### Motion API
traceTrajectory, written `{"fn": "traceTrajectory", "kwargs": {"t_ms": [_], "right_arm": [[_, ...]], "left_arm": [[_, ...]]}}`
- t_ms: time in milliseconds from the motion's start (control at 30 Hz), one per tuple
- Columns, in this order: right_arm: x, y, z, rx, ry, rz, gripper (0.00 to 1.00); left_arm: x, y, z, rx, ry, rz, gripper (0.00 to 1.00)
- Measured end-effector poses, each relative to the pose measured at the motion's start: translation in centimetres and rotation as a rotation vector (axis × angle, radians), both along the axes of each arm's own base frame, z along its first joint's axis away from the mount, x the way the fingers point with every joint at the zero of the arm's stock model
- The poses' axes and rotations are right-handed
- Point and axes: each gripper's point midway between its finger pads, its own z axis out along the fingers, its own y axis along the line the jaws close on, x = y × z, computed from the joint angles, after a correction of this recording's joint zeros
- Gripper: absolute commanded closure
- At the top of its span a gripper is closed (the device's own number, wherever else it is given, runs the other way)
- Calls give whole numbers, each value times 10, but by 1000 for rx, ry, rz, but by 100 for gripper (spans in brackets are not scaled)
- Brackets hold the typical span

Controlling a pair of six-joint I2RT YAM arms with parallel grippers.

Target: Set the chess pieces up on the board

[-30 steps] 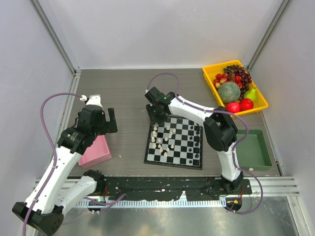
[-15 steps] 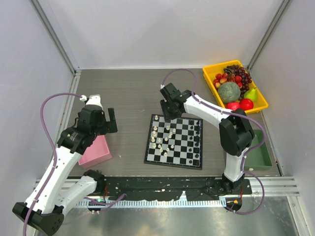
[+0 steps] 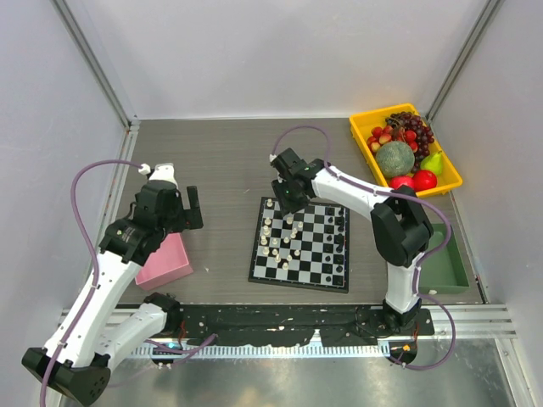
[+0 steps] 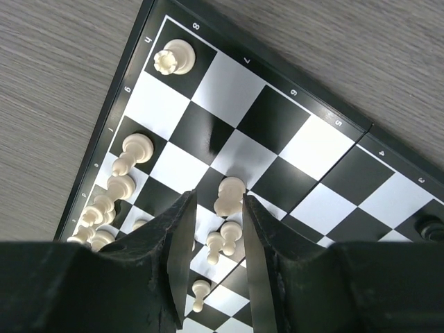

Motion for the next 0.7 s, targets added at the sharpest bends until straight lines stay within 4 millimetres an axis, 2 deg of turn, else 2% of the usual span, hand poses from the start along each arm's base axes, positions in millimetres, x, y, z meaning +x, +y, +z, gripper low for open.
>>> {"fn": "traceTrajectory", "kwargs": {"t_ms": [567,700], "right_arm": [[-9,-7,-14,-48,50,33,71],[-10,-8,-14,-53,49,45,82]], "left_arm": [[1,-2,-3,0,12,-5,0],[1,-2,-3,-2,12,-7,0]]}}
